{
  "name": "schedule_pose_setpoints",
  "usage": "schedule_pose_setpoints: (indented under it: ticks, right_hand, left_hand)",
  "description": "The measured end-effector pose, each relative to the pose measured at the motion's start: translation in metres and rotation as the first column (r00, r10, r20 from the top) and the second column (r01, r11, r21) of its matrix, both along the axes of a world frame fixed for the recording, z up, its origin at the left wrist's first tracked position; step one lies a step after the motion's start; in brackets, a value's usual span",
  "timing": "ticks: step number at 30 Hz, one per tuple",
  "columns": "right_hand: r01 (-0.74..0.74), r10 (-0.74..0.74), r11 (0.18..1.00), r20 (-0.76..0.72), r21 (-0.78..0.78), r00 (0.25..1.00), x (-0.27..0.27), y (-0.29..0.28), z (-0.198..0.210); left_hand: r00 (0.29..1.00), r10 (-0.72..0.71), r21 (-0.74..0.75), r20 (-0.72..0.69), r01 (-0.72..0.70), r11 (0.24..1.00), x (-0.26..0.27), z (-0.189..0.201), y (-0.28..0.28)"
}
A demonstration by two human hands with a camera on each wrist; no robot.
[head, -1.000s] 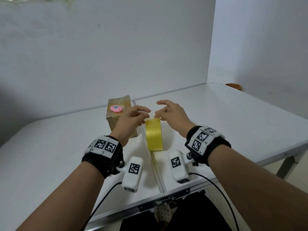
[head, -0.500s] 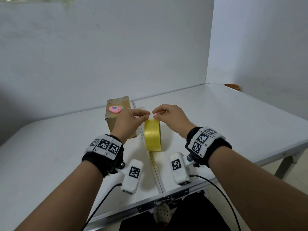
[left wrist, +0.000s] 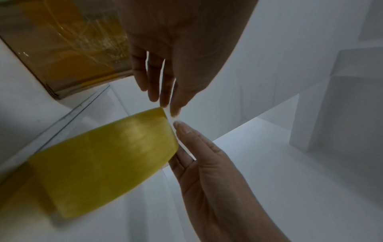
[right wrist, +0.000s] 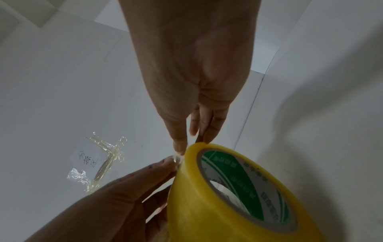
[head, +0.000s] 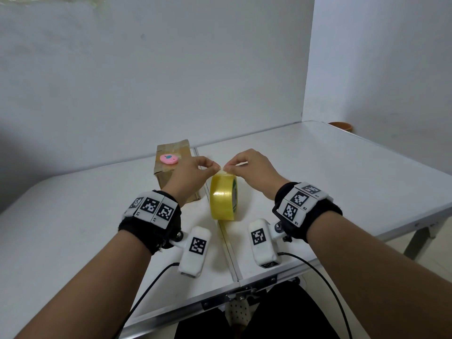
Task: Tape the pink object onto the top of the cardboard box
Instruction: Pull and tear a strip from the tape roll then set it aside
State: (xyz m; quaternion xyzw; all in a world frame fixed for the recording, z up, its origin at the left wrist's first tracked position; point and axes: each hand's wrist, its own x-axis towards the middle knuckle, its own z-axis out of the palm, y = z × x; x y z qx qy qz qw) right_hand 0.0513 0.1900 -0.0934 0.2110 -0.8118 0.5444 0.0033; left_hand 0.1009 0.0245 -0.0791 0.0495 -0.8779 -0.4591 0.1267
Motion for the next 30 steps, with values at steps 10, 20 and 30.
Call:
schedule_pose_setpoints:
  ticks: [10,20,30]
  right_hand:
    - [0.013,-0.028,0.996,0.161,0.09,0.987,0.007,0.006,0.006]
    - [-0.105,0.174,0.98,0.468,-0.17,0.867,0.012,-0.003,0.003]
    - [-0.122,0.2,0.974,0.467,-0.192,0.861,0.014,0.003,-0.002]
  left_hand:
    - [0.997,-0.069,0.134,0.036,0.064,0.989,0.003,0.004,0.001]
    - [0.996,-0.018,0.228,0.082,-0.002,0.974,0.009,0.003,0.002]
    - [0.999,0.017,0.123,0.041,-0.022,0.992,0.003,-0.006,0.005]
